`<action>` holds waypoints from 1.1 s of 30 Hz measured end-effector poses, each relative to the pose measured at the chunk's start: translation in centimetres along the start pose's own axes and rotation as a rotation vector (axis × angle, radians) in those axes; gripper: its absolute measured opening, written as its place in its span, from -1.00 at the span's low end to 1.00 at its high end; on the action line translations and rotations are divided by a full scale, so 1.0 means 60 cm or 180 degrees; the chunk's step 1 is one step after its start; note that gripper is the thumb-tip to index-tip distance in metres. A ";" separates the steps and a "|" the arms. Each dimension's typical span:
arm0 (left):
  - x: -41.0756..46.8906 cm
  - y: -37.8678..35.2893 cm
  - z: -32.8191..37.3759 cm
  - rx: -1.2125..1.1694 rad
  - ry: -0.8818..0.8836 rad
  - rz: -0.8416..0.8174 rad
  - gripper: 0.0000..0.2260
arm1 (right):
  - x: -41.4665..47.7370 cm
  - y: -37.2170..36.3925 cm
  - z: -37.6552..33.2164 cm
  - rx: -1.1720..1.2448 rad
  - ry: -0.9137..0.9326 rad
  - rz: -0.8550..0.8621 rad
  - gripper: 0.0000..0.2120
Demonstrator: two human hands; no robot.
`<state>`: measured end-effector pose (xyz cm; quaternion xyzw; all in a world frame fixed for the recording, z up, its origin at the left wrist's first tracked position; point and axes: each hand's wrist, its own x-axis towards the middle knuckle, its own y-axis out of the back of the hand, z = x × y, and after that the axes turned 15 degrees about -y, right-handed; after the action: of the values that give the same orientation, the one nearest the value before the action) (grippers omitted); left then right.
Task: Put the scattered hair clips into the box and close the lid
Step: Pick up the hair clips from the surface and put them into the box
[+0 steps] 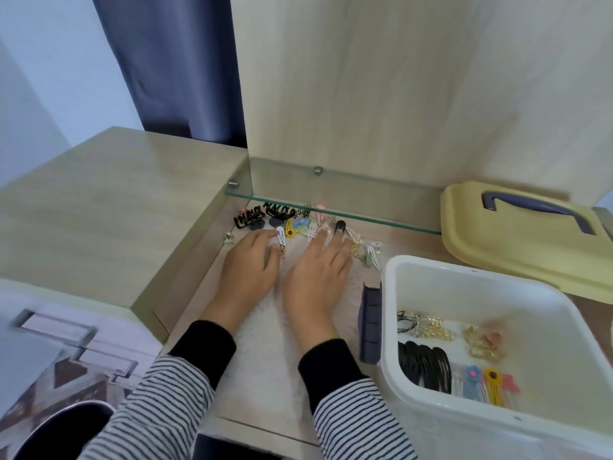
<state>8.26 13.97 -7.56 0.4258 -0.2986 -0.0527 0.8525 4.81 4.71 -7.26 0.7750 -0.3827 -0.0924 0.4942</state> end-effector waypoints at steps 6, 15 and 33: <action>0.016 -0.024 -0.012 0.0485 -0.0060 -0.0166 -0.55 | 0.024 -0.031 0.026 -0.0289 -0.0250 0.0084 -0.35; 0.011 -0.021 -0.017 0.0144 -0.0076 0.0088 -0.59 | 0.019 -0.028 0.025 -0.0196 0.0008 0.0468 -0.47; 0.005 -0.001 -0.007 -0.1629 0.0877 0.1145 -0.92 | 0.018 -0.027 0.026 -0.0143 0.0061 0.0534 -0.67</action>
<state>8.73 14.15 -7.65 0.1416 -0.2280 0.0833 0.9597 5.57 3.25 -9.13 0.7298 -0.4394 -0.0519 0.5212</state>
